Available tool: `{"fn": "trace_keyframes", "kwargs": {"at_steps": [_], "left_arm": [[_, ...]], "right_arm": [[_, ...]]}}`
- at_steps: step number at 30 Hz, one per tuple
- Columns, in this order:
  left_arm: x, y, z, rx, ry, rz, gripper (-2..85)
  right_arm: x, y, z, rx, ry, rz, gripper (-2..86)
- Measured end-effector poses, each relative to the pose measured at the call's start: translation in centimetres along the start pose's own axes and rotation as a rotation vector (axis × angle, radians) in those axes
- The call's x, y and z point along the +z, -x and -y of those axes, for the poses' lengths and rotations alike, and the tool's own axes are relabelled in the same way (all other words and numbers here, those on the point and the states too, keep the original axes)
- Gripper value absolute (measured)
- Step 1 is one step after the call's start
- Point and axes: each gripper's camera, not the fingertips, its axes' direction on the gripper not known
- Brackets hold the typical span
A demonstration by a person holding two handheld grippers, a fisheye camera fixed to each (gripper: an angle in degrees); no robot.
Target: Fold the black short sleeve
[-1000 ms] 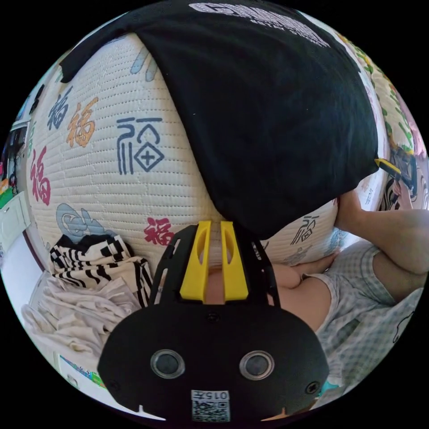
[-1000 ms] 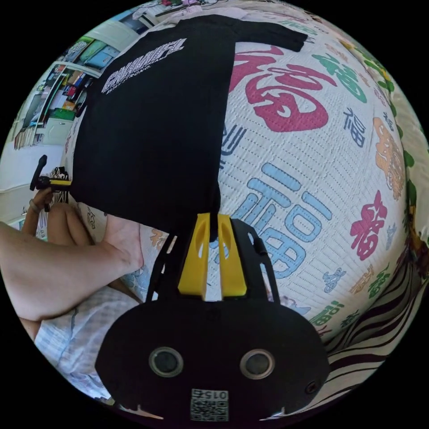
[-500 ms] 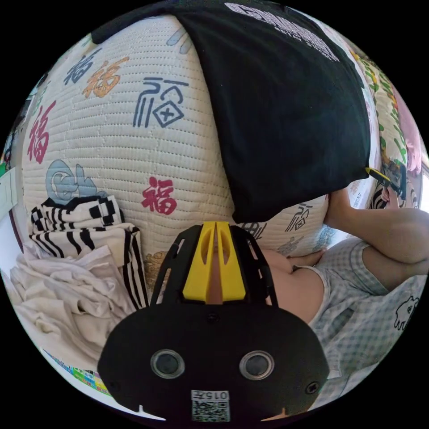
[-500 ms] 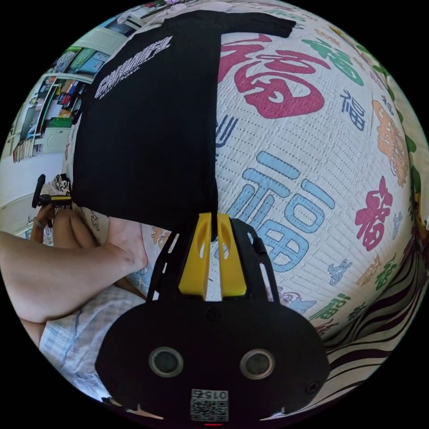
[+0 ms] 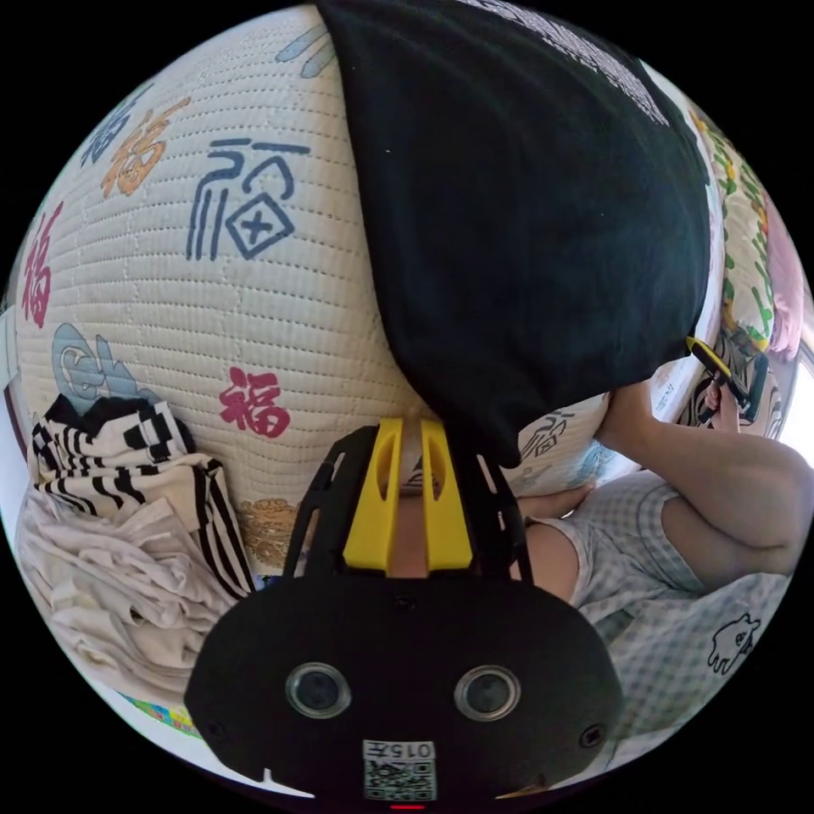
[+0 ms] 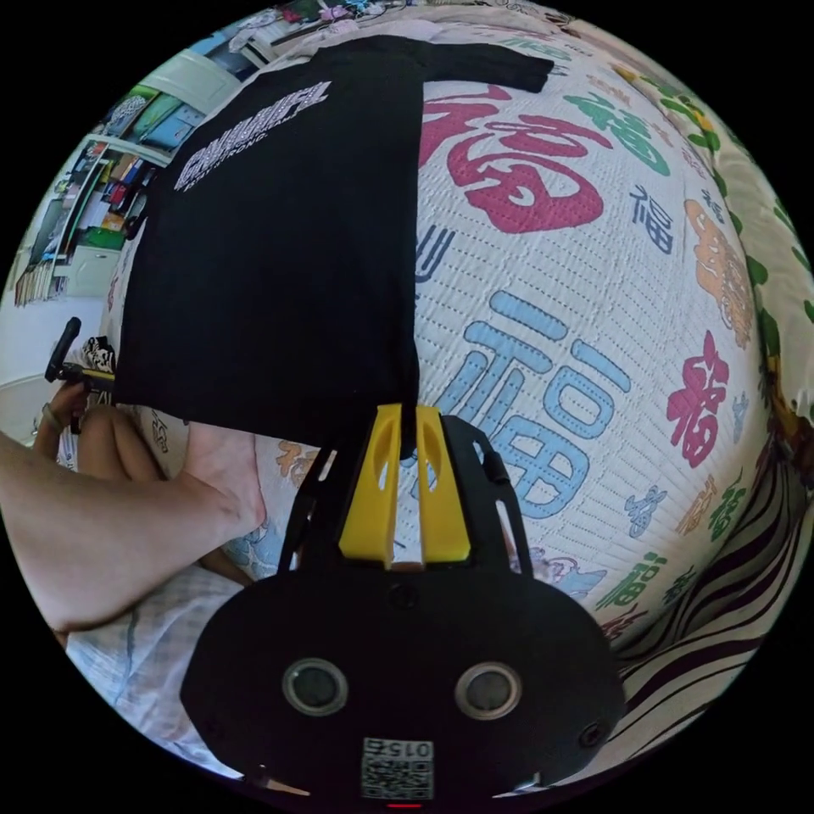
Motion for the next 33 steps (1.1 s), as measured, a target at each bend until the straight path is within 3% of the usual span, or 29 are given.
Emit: {"fn": "trace_keyframes", "kwargs": {"at_steps": [7,10,13,18,21,27,33], "left_arm": [[0.8,-1.2,4.3,-0.046,0.083,0.028,-0.2],[-1.5,-2.0,5.2,-0.093,-0.013,0.075,-0.2],[-5.9,-4.4,8.6,-0.028,-0.161,0.146,-0.1],[-15.5,-15.2,21.5,0.362,-0.494,0.215,0.9],[-19.4,-23.7,29.8,0.609,-0.590,0.180,3.4],[-21.9,-40.0,44.7,0.873,-0.644,0.159,6.3],[-20.3,-51.4,55.9,0.954,-0.623,0.151,6.6]], "right_arm": [[-0.2,-3.3,-0.4,0.046,0.031,0.107,4.6],[-1.3,-6.3,-1.0,0.126,0.014,0.200,4.9],[-4.0,-9.6,-1.4,0.285,-0.199,0.221,3.8],[-6.2,-12.5,1.9,0.426,-0.619,0.232,5.0],[-5.6,-13.5,5.4,0.487,-0.731,0.258,6.2],[-3.6,-15.1,10.4,0.546,-0.771,0.364,6.9],[-2.8,-16.8,11.1,0.604,-0.781,0.456,5.9]]}}
